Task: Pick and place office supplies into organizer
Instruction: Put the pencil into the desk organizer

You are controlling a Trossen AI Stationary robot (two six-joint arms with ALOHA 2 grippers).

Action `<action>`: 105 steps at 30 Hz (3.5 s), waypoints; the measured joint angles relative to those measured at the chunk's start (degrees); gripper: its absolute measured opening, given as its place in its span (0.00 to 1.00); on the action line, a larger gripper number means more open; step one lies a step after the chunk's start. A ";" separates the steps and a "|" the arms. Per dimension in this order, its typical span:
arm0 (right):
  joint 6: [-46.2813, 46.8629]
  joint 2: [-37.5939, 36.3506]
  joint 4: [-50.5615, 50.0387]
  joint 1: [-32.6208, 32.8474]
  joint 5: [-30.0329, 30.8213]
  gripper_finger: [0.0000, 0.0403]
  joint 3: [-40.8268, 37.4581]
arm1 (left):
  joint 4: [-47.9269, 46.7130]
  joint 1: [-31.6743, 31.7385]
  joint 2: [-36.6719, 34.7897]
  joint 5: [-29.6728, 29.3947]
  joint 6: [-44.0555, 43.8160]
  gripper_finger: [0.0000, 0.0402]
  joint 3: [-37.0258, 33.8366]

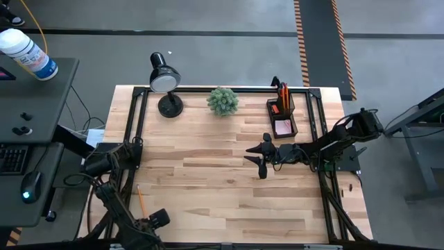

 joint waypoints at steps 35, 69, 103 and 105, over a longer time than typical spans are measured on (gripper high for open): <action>0.00 0.00 -0.15 0.01 0.00 0.31 0.00 | 3.71 0.13 -0.39 -2.57 2.39 0.04 -3.86; 0.11 0.00 -0.30 0.02 -2.60 0.31 0.00 | -12.62 6.10 -0.15 -21.85 9.77 0.00 12.11; 1.06 1.62 5.35 0.22 -22.03 0.31 17.17 | -20.61 6.16 -0.28 -72.19 27.50 0.00 24.42; 0.88 2.70 -0.77 0.24 -23.79 0.31 22.38 | -20.64 6.55 -0.28 -74.57 28.68 0.00 24.42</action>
